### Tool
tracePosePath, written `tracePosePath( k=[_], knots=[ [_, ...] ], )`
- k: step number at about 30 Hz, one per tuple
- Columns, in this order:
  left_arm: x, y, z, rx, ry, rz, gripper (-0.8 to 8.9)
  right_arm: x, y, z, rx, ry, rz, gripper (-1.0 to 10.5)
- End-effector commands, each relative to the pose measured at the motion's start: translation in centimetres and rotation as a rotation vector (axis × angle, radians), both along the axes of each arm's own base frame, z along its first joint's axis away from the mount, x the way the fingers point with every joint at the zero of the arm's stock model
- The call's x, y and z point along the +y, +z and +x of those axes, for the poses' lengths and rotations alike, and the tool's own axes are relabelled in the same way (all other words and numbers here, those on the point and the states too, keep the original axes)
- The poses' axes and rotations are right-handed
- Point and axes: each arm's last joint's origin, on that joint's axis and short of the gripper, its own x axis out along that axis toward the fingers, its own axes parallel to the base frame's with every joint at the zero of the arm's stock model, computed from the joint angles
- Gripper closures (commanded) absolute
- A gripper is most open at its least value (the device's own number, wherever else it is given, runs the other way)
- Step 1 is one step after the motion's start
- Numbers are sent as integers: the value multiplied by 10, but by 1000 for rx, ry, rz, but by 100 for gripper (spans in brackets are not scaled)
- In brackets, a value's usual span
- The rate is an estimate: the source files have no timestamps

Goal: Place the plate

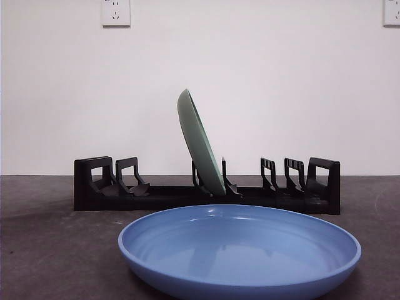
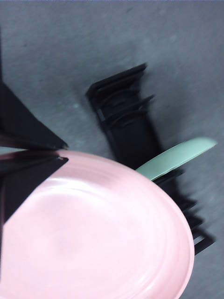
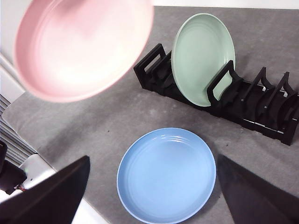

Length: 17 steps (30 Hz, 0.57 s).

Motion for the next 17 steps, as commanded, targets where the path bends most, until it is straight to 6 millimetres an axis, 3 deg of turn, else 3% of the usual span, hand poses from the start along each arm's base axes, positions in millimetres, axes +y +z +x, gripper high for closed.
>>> tracePosePath(
  k=[1, 9, 17],
  knots=[
    [5, -12, -10, 57, -44, 40, 810, -1, 5, -1, -30, 2, 5, 513],
    [9, -74, -27, 193, -183, -76, 810, -1, 5, -1, -26, -25, -3, 513],
    [-1, -153, -18, 243, -184, -203, 810, -1, 5, -1, -9, -32, 10, 513]
  ],
)
